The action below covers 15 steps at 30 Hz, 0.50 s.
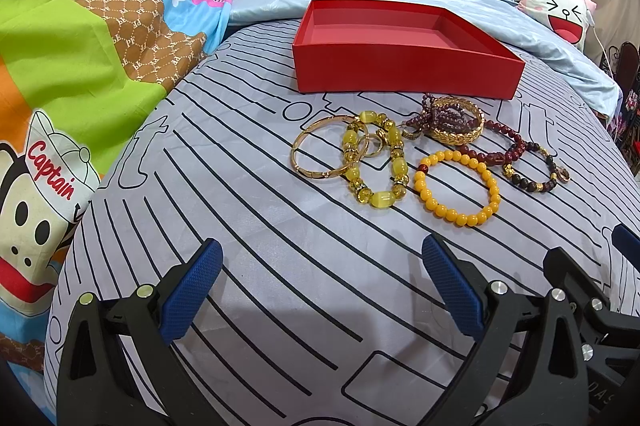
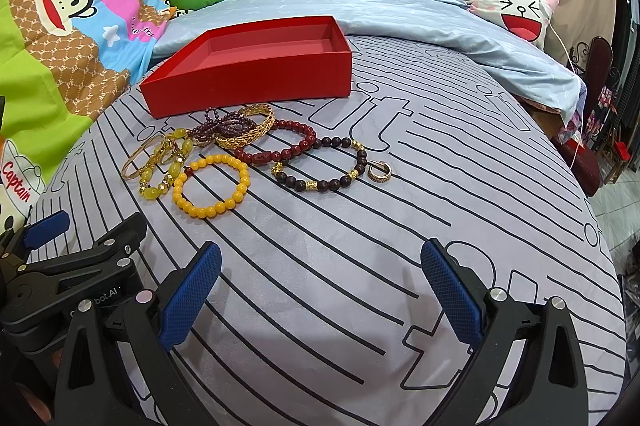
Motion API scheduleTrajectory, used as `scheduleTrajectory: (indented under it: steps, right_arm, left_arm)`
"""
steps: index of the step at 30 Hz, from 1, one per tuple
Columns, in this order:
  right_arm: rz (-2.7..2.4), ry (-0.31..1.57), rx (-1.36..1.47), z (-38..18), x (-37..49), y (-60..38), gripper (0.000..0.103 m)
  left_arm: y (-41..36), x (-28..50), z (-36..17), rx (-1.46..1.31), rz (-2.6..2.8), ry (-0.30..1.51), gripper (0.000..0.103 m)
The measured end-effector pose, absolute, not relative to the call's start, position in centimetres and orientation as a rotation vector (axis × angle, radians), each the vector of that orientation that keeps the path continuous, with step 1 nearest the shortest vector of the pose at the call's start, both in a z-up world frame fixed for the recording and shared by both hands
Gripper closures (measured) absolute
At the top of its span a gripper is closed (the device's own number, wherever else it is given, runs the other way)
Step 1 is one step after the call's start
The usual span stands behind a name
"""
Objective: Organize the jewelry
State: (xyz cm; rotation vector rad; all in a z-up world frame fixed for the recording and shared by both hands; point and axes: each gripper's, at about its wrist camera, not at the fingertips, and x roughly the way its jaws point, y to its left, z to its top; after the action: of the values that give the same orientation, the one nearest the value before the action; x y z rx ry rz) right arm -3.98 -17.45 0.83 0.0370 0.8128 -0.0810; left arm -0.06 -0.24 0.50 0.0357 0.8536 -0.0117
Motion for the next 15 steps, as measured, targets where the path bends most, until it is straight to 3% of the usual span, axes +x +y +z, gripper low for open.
scheduleTrajectory:
  steps: [15]
  right_arm:
    - [-0.082, 0.813, 0.037, 0.83, -3.97, -17.42, 0.007]
  left_arm:
    - [-0.26, -0.08, 0.49, 0.037, -0.012, 0.853, 0.008]
